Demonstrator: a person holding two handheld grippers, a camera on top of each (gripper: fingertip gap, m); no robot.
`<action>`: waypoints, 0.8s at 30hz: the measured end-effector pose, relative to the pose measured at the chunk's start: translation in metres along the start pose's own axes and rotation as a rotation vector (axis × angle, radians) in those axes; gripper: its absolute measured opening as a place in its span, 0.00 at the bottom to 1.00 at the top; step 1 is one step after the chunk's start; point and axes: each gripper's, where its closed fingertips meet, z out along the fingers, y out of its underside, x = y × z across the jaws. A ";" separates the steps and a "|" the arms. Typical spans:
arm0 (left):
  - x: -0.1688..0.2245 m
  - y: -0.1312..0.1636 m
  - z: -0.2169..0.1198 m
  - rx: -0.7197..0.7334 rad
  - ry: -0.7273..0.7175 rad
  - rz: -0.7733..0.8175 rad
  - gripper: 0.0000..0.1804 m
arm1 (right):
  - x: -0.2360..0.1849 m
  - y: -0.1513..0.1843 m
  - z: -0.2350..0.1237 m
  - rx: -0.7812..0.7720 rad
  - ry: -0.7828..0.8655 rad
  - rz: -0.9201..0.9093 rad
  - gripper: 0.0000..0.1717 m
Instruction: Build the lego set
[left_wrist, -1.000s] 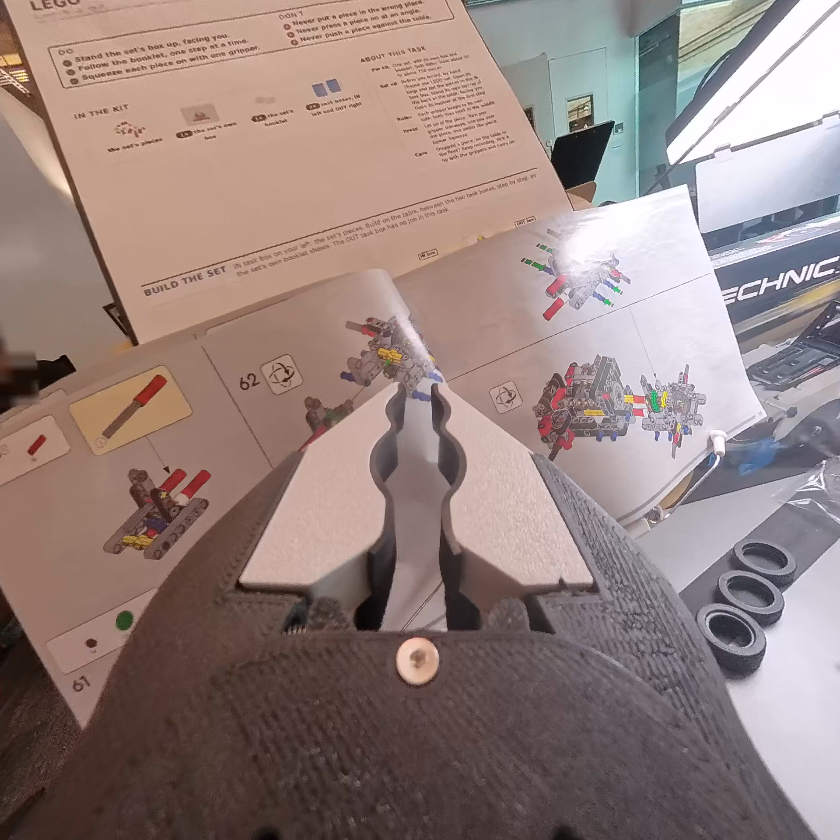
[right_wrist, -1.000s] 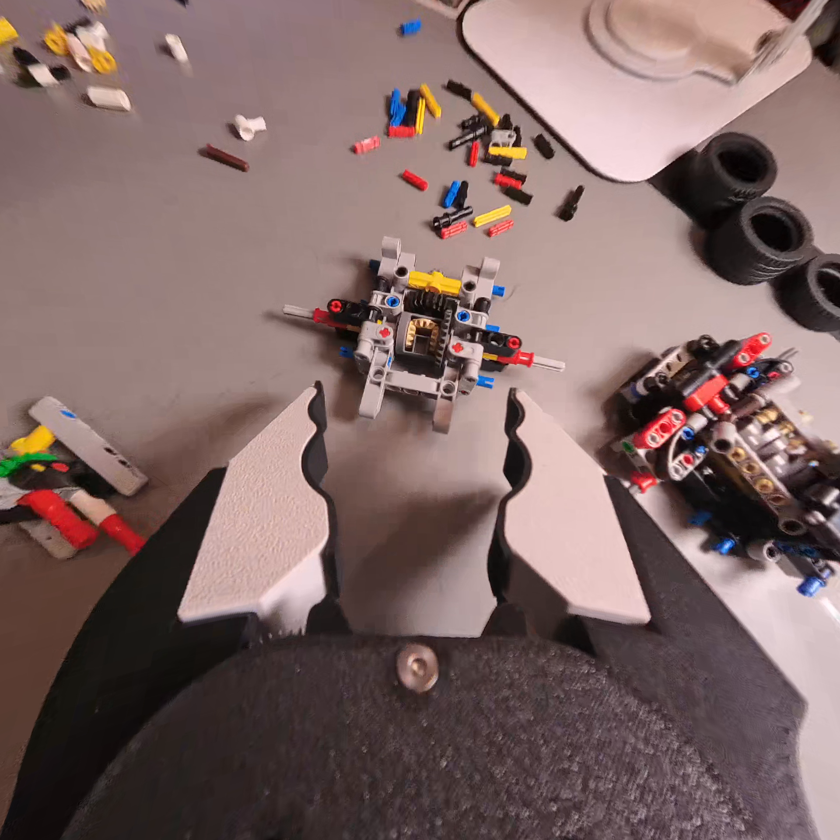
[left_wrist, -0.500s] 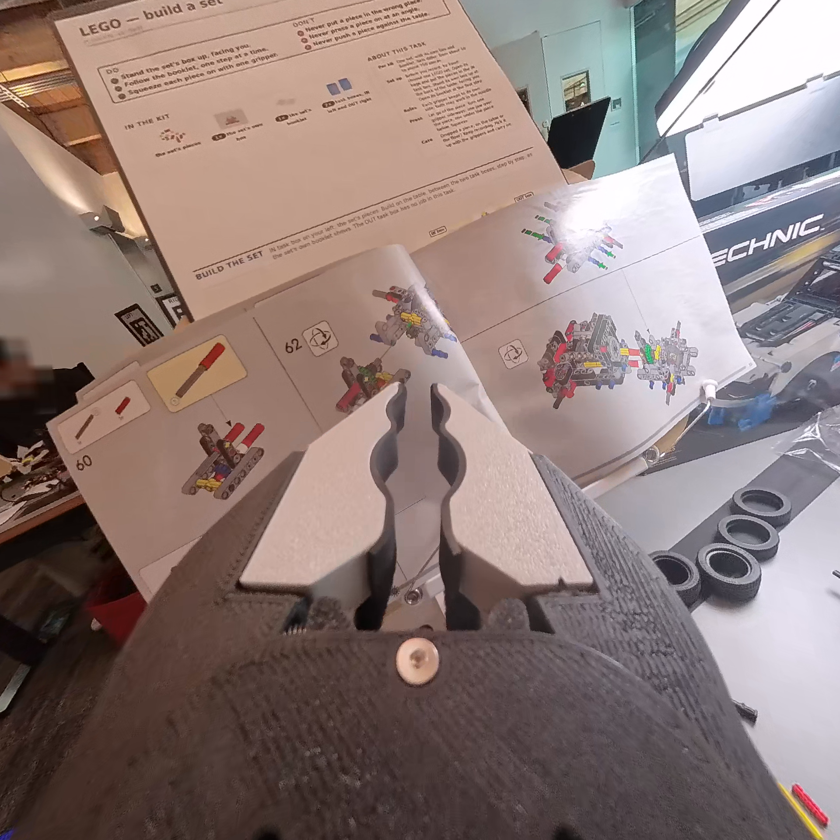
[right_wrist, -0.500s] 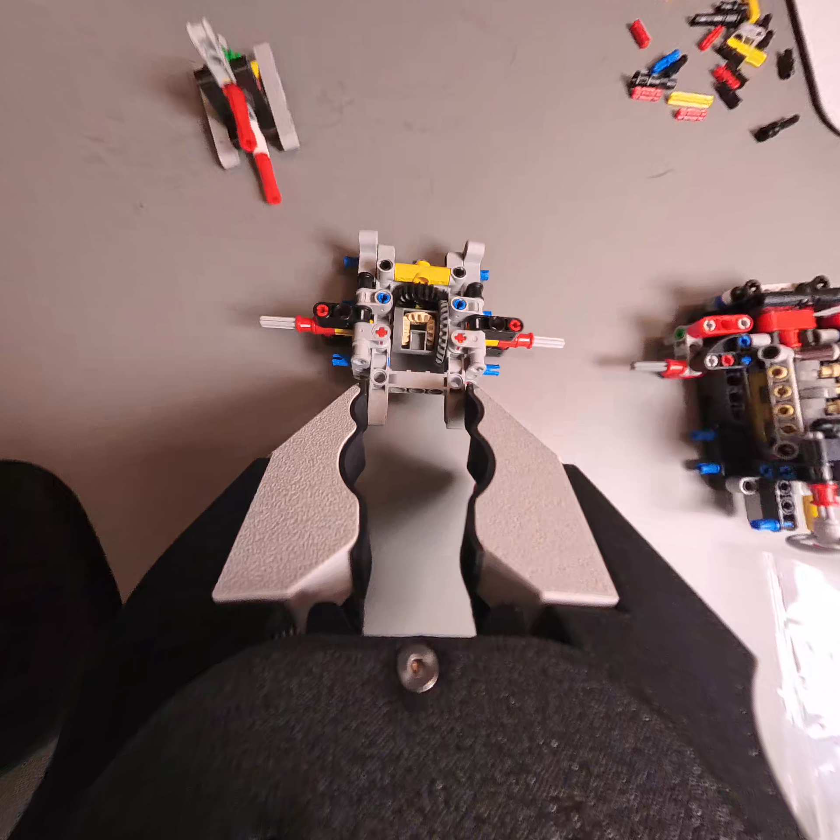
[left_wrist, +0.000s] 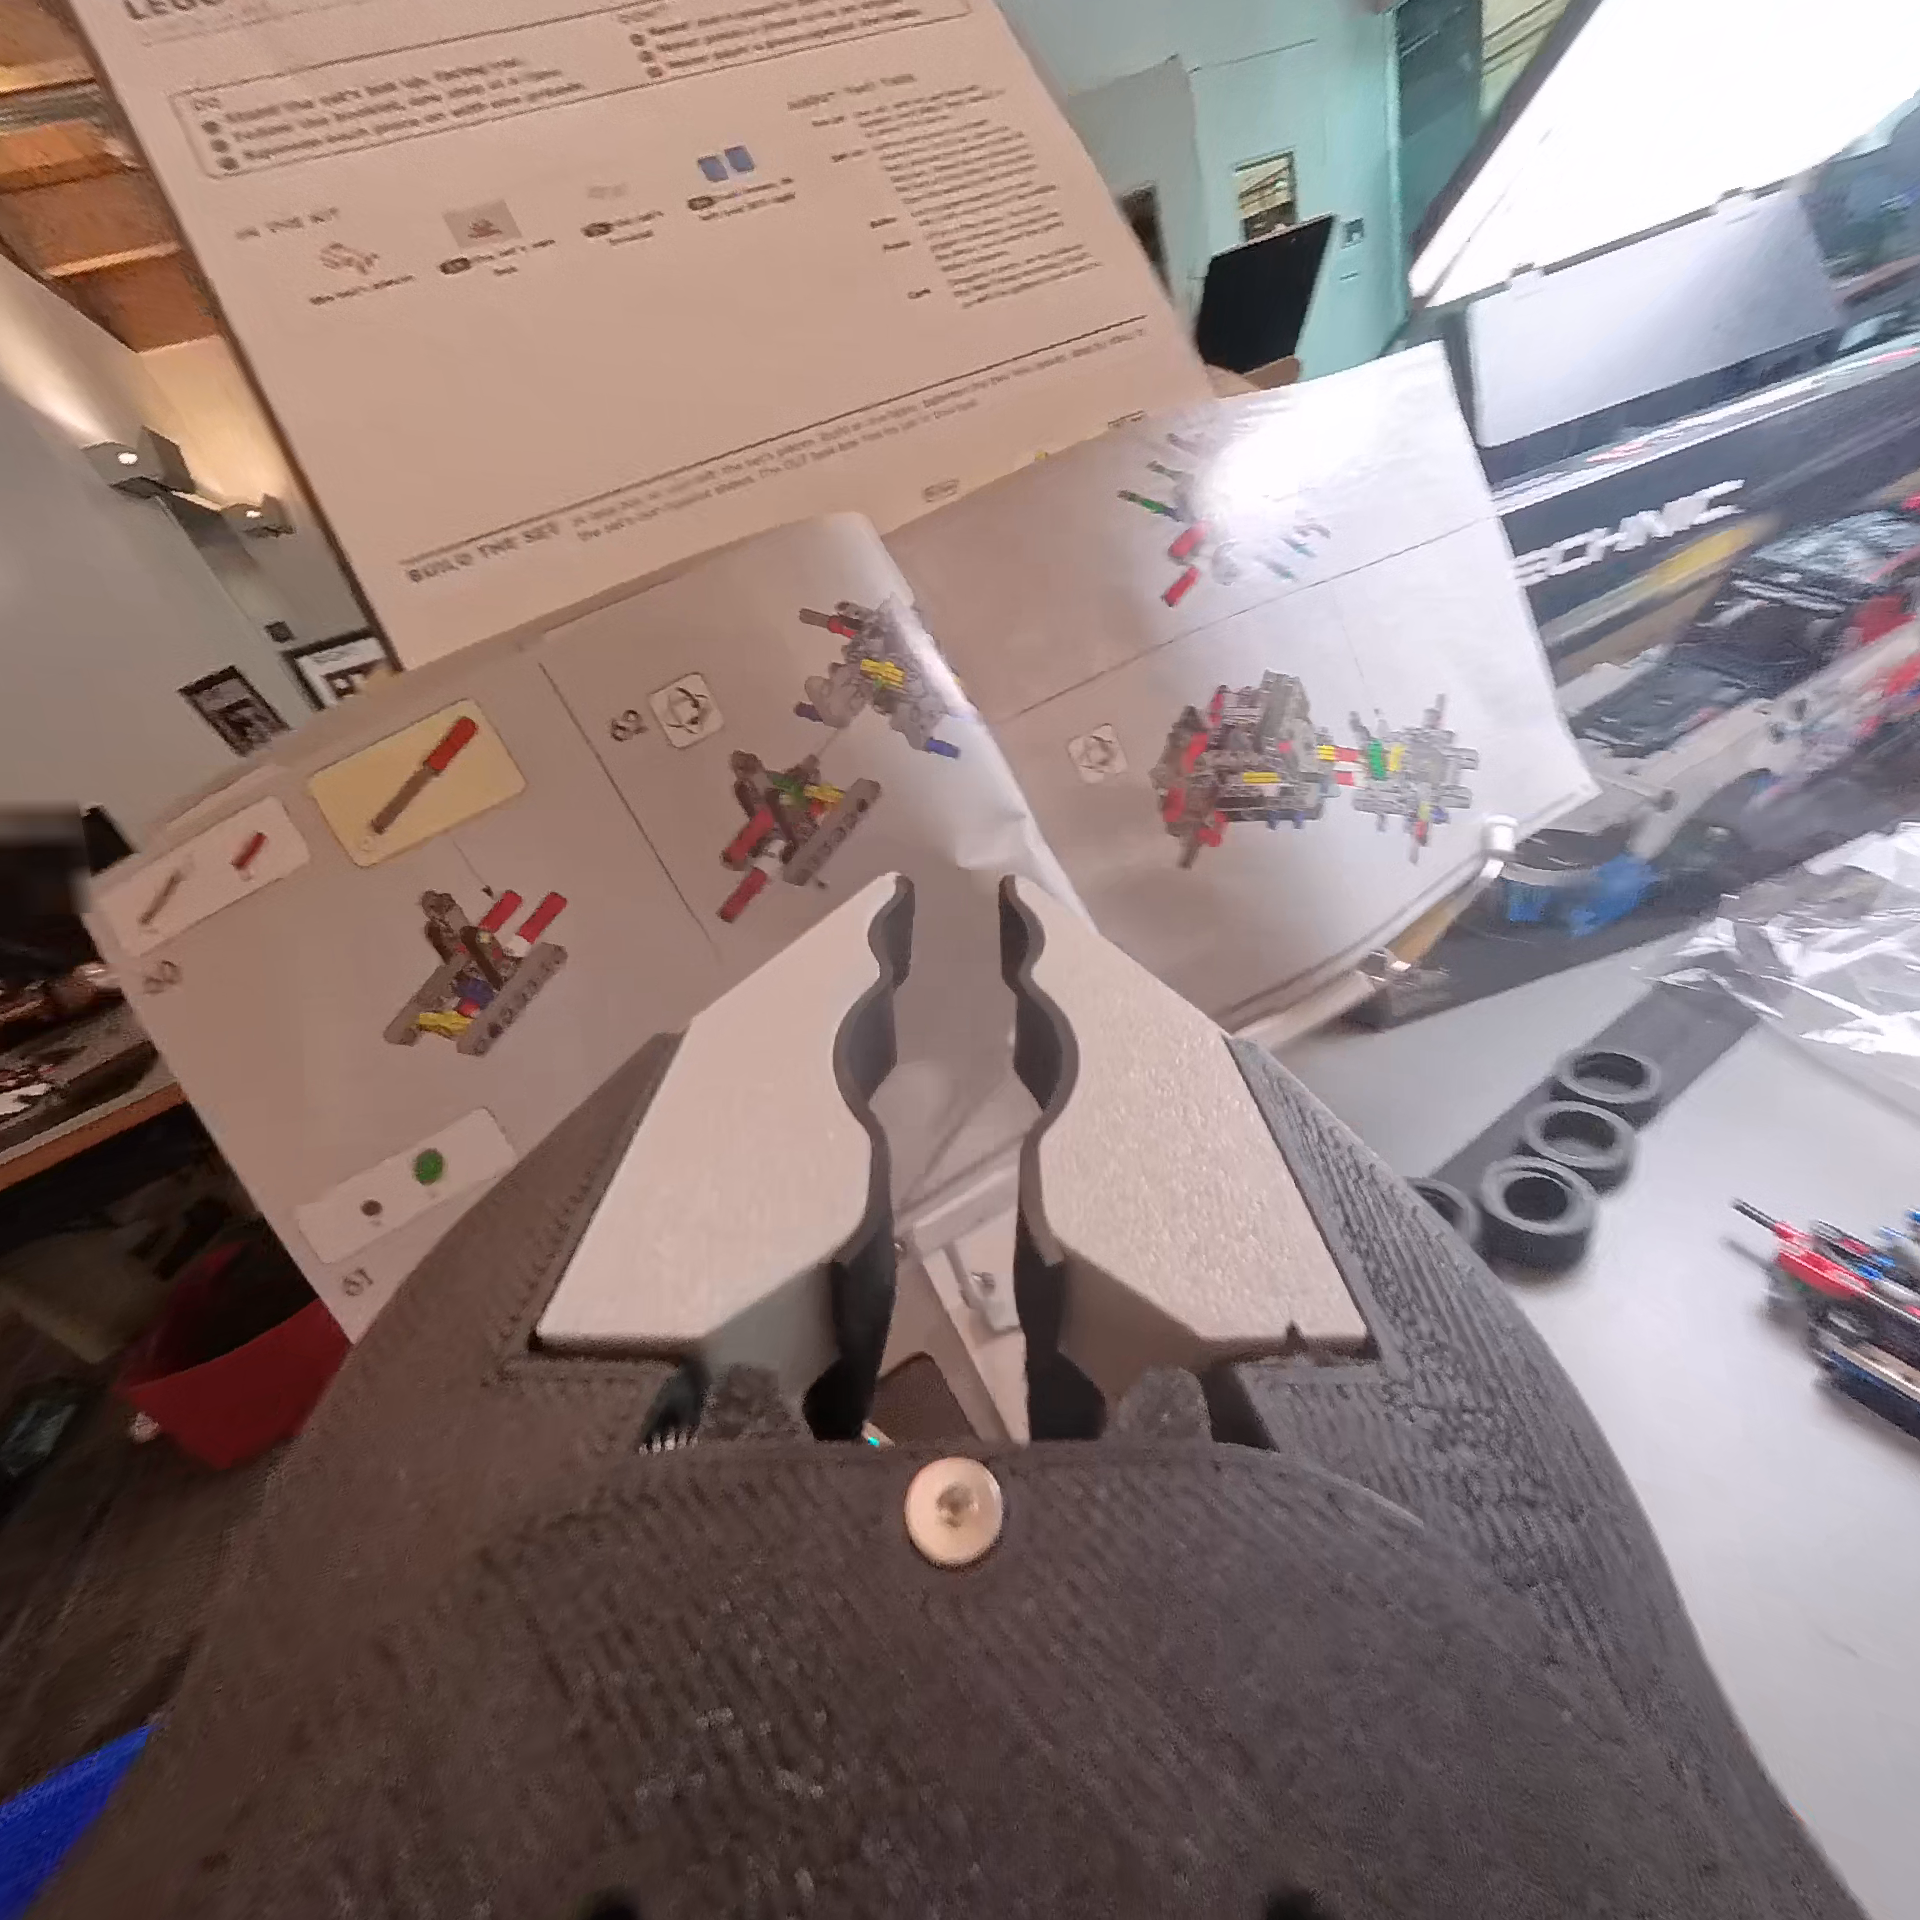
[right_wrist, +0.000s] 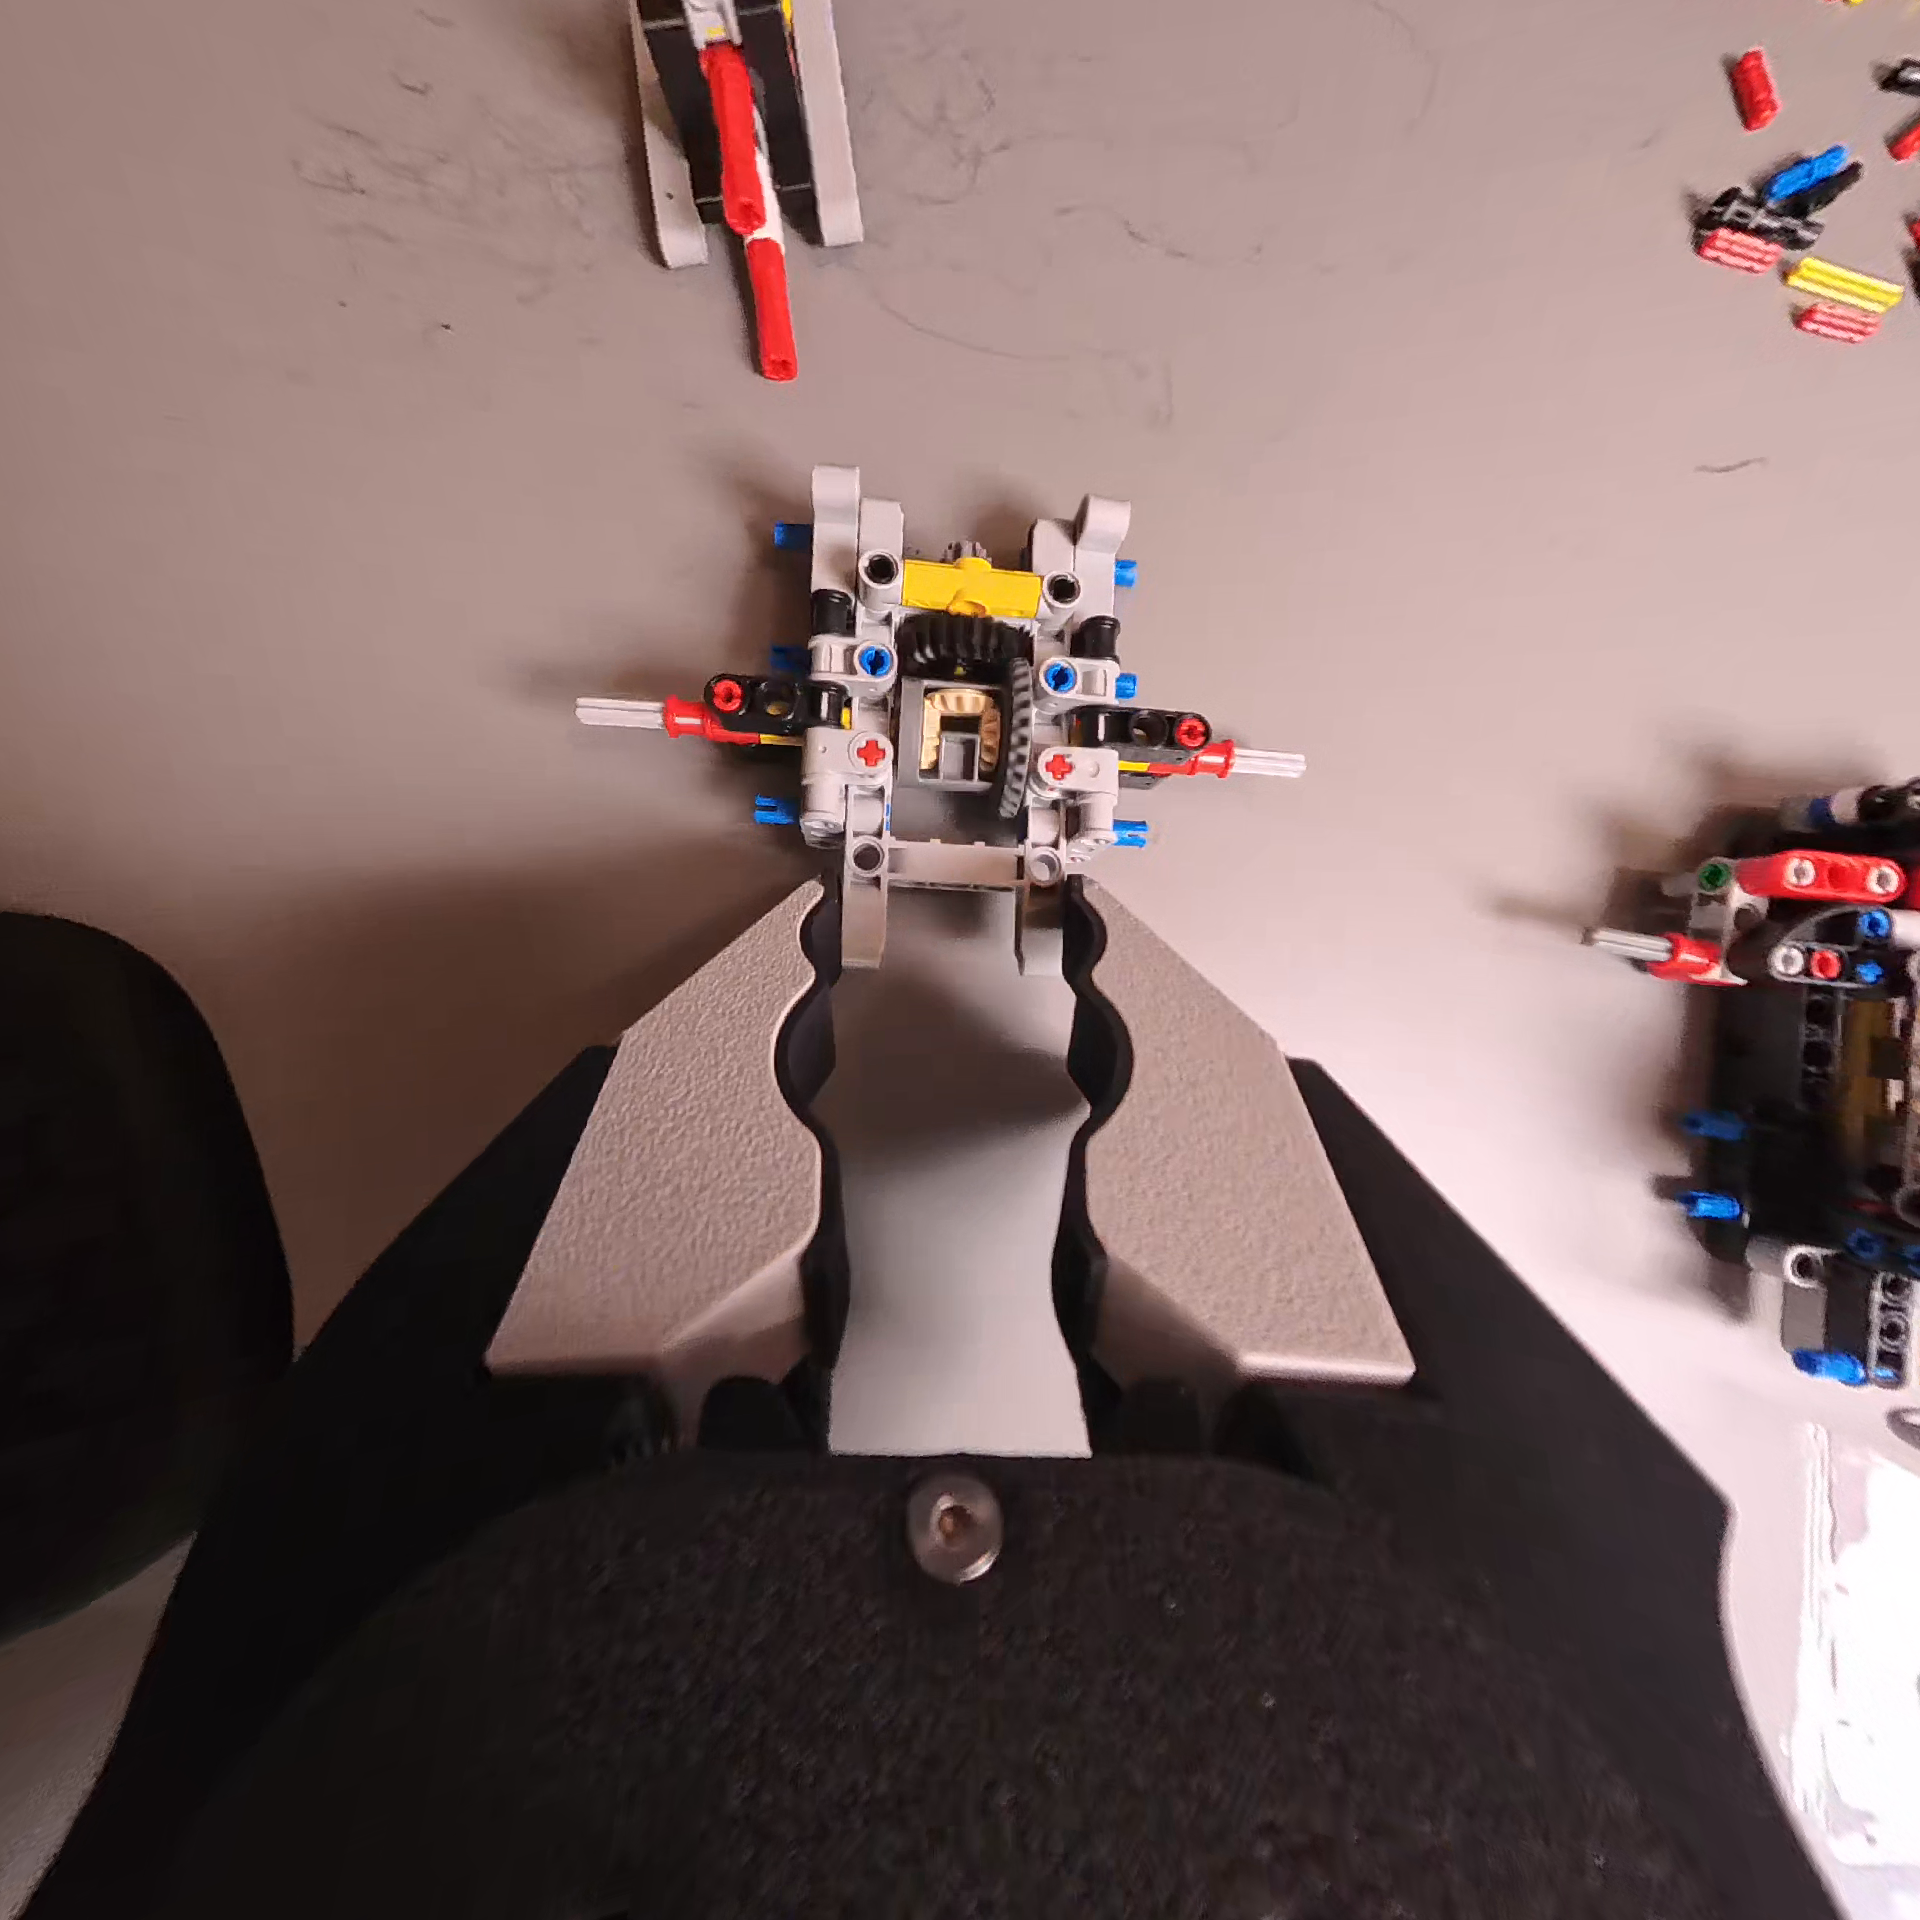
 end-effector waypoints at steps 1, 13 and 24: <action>0.013 0.003 -0.011 -0.004 0.046 -0.015 0.09 | -0.002 -0.002 0.001 0.009 -0.004 -0.009 0.24; 0.219 0.104 -0.222 -0.274 0.840 -0.151 0.25 | -0.014 -0.009 0.003 0.015 0.025 0.005 0.37; 0.289 0.192 -0.265 -0.566 0.964 0.080 0.32 | -0.016 -0.011 0.011 -0.026 0.068 0.012 0.31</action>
